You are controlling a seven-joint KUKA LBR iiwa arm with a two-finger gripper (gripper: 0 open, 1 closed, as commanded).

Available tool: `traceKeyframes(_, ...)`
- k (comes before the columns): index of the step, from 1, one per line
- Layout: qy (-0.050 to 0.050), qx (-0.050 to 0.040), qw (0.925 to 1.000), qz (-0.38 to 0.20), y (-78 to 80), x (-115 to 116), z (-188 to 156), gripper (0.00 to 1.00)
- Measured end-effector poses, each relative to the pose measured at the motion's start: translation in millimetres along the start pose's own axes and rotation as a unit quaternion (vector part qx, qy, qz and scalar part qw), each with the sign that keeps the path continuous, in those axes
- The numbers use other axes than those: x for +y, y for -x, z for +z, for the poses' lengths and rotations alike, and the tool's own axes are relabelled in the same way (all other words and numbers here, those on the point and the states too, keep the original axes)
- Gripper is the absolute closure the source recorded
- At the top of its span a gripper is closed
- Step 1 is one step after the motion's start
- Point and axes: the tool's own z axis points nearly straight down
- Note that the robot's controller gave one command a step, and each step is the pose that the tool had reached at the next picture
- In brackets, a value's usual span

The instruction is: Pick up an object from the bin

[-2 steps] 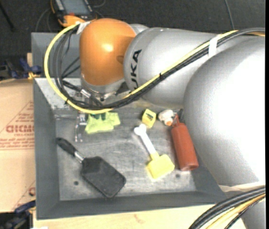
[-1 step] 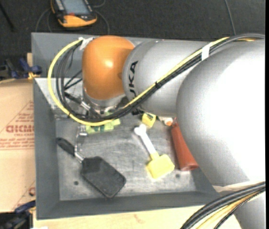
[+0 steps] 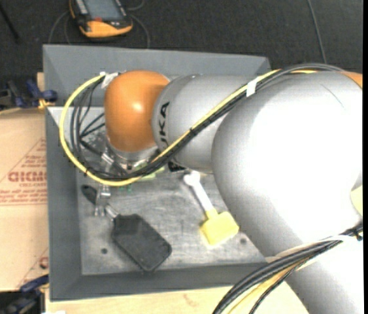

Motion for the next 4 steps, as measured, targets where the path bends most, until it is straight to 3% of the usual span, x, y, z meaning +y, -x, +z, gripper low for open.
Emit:
traceKeyframes(1,-0.001,0.0001,0.9989,-0.048,-21.6,-3.4,11.5,1.00)
traceKeyframes(2,-0.001,0.0002,0.9989,-0.047,-21.5,-3.6,11.5,1.00)
traceKeyframes(3,-0.001,0.0025,0.9989,-0.046,-25.3,-15.1,-43.4,1.00)
traceKeyframes(4,-0.001,0.0025,0.9990,-0.045,-25.2,-15.2,-43.4,1.00)
